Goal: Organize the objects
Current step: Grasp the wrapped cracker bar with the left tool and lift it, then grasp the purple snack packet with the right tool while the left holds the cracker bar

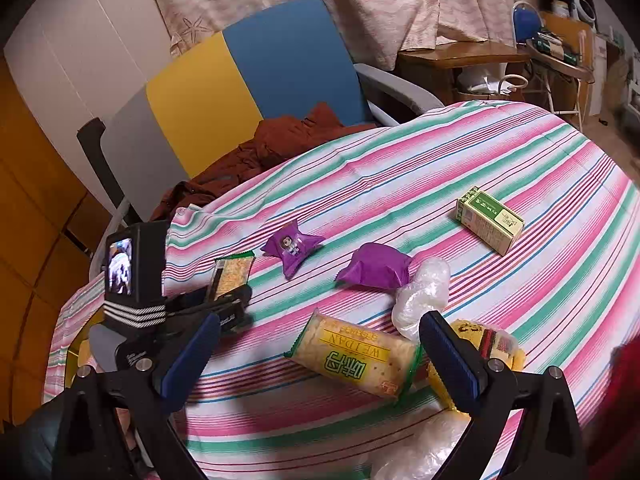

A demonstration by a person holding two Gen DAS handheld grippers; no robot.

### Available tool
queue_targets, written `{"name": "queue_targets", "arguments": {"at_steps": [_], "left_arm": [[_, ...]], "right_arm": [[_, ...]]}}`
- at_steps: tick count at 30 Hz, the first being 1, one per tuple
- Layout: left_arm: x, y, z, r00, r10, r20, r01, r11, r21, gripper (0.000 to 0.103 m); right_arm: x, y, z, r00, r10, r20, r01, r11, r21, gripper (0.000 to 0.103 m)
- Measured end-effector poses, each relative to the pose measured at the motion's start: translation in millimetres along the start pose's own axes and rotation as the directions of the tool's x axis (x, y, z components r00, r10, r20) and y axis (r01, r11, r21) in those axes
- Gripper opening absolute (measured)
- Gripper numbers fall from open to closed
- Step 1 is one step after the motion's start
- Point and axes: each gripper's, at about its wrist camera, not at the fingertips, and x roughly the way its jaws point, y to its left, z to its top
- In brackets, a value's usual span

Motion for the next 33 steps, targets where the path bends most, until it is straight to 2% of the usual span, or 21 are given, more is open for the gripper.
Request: {"name": "queue_targets", "arguments": {"at_steps": [2,6,15,20,24,28,33], "left_arm": [[-4,2,-5,1.0,-0.001,-0.005,0.001,1.0,-0.009,0.045],[-18,2,-25,1.0,0.01,-0.005,-0.01,1.0,-0.001,0.045],[-60,-8,-98,0.999,-0.008,0.032,0.007,0.999,0.035,0.045],[-60,-1,-103,0.997,-0.057,0.049,0.056,0.998,0.018,0.045],[-59,1,-104,0.995,-0.07,0.066,0.069,0.997,0.016,0.046],[-60,3,-108,0.993,-0.085,0.084,0.086,0.996,-0.002,0.046],[-59,6,-110,0.99,-0.102,0.099,0.104,0.995,-0.01,0.046]], "right_arm": [[1,-1,0,1.0,-0.004,-0.004,0.004,1.0,0.001,0.1],[2,-2,-1,1.0,-0.009,-0.012,0.009,1.0,0.007,0.1],[15,7,-5,0.996,-0.027,-0.082,0.023,0.999,-0.043,0.1],[26,32,-1,0.991,-0.055,-0.125,0.032,0.984,-0.175,0.096],[47,49,20,0.988,-0.089,-0.129,0.048,0.955,-0.291,0.09],[93,60,45,0.972,-0.131,-0.196,0.046,0.921,-0.387,0.082],[140,72,60,0.953,-0.198,-0.231,0.071,0.882,-0.465,0.077]]}}
